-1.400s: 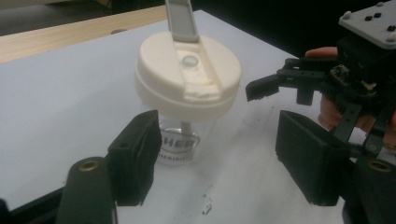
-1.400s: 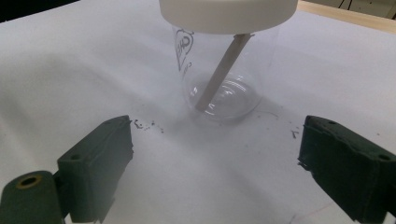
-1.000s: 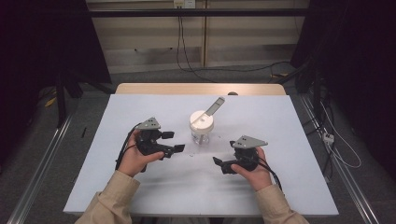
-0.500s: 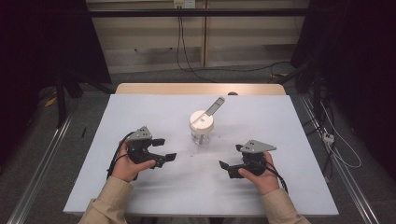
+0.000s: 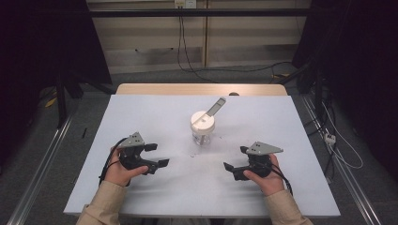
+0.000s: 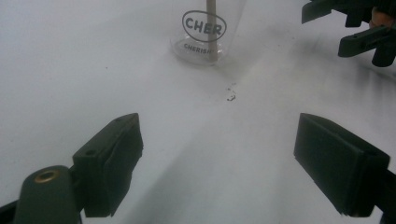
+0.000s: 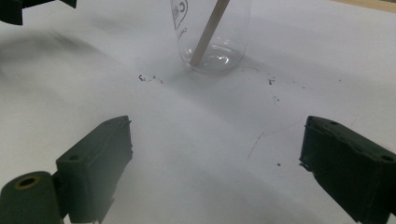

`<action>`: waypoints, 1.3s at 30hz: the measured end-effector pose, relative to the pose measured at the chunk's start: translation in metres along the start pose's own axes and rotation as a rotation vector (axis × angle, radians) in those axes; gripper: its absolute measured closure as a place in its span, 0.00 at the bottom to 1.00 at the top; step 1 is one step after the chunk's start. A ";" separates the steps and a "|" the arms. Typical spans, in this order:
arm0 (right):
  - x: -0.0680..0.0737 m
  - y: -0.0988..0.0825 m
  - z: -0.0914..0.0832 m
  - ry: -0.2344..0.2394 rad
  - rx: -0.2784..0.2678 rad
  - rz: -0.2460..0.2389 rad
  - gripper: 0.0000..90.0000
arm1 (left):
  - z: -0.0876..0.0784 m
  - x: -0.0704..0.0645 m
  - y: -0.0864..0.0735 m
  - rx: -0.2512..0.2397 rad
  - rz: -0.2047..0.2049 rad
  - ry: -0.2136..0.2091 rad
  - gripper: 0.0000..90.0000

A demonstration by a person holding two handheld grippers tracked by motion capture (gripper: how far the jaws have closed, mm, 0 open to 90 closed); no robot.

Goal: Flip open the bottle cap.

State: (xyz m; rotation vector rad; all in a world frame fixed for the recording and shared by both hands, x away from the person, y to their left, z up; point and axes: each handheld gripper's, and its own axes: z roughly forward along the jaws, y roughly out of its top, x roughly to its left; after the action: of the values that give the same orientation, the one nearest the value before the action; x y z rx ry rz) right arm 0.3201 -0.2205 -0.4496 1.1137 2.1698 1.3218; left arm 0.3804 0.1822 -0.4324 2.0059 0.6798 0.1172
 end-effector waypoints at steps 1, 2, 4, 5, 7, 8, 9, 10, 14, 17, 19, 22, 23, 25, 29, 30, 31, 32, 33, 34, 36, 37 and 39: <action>0.000 0.000 0.000 0.001 -0.001 -0.001 0.10 | -0.001 0.001 -0.001 -0.002 0.006 0.003 0.16; 0.000 0.000 -0.001 0.001 0.000 -0.002 0.10 | -0.002 0.001 -0.001 0.000 0.007 0.003 0.16; 0.000 -0.001 -0.001 0.000 0.001 -0.002 0.10 | -0.003 0.001 -0.003 -0.002 0.005 0.004 0.16; 0.000 -0.002 -0.002 -0.001 0.003 -0.002 0.10 | -0.003 0.001 -0.003 0.000 0.008 0.004 0.16; -0.001 -0.003 -0.003 -0.004 0.005 -0.010 0.09 | -0.005 0.001 -0.004 0.007 0.016 0.006 0.15; -0.001 -0.003 -0.004 -0.006 0.005 -0.012 0.09 | -0.005 0.001 -0.005 0.002 0.013 0.005 0.15; -0.001 -0.003 -0.005 -0.006 0.004 -0.011 0.09 | -0.006 0.001 -0.005 0.003 0.013 0.005 0.15; -0.002 -0.003 -0.006 -0.007 0.001 -0.012 0.09 | -0.007 0.001 -0.006 0.004 0.016 0.010 0.15; -0.003 -0.004 -0.010 -0.010 -0.001 -0.013 0.09 | -0.011 0.003 -0.010 0.009 0.018 0.017 0.15; -0.005 -0.006 -0.014 -0.017 -0.001 -0.014 0.09 | -0.014 0.003 -0.013 0.008 0.019 0.025 0.14; -0.005 -0.006 -0.016 -0.017 -0.002 -0.016 0.09 | -0.016 0.003 -0.015 0.018 0.029 0.031 0.14; -0.007 -0.007 -0.019 -0.022 -0.006 -0.018 0.09 | -0.020 0.004 -0.018 0.013 0.017 0.036 0.14; -0.007 -0.008 -0.020 -0.024 -0.005 -0.018 0.09 | -0.020 0.004 -0.019 0.006 0.015 0.038 0.14; -0.009 -0.009 -0.022 -0.028 -0.004 -0.015 0.09 | -0.022 0.004 -0.021 0.014 0.018 0.036 0.14; -0.011 -0.011 -0.024 -0.031 -0.004 -0.011 0.09 | -0.025 0.004 -0.022 0.021 0.028 0.038 0.14; -0.011 -0.011 -0.025 -0.033 -0.005 -0.010 0.08 | -0.025 0.004 -0.022 0.014 0.025 0.040 0.14; -0.011 -0.011 -0.025 -0.034 -0.006 -0.010 0.08 | -0.025 0.004 -0.023 0.013 0.026 0.042 0.14; -0.012 -0.011 -0.025 -0.035 -0.009 -0.010 0.08 | -0.026 0.004 -0.023 0.016 0.025 0.043 0.14; -0.012 -0.011 -0.026 -0.036 -0.010 -0.009 0.08 | -0.027 0.004 -0.023 0.017 0.024 0.045 0.14; -0.012 -0.011 -0.026 -0.037 -0.011 -0.010 0.08 | -0.027 0.004 -0.024 0.013 0.022 0.045 0.14; -0.012 -0.011 -0.027 -0.037 -0.011 -0.010 0.08 | -0.028 0.004 -0.024 0.022 0.029 0.049 0.14; -0.012 -0.011 -0.027 -0.039 -0.009 -0.010 0.08 | -0.029 0.004 -0.025 0.027 0.028 0.050 0.14; -0.013 -0.011 -0.028 -0.039 -0.008 -0.007 0.08 | -0.030 0.004 -0.025 0.019 0.026 0.052 0.14</action>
State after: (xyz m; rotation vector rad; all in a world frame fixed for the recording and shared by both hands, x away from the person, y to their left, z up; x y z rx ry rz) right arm 0.3050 -0.2492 -0.4467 1.1188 2.1362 1.2942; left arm 0.3632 0.2168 -0.4390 2.0363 0.6906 0.1790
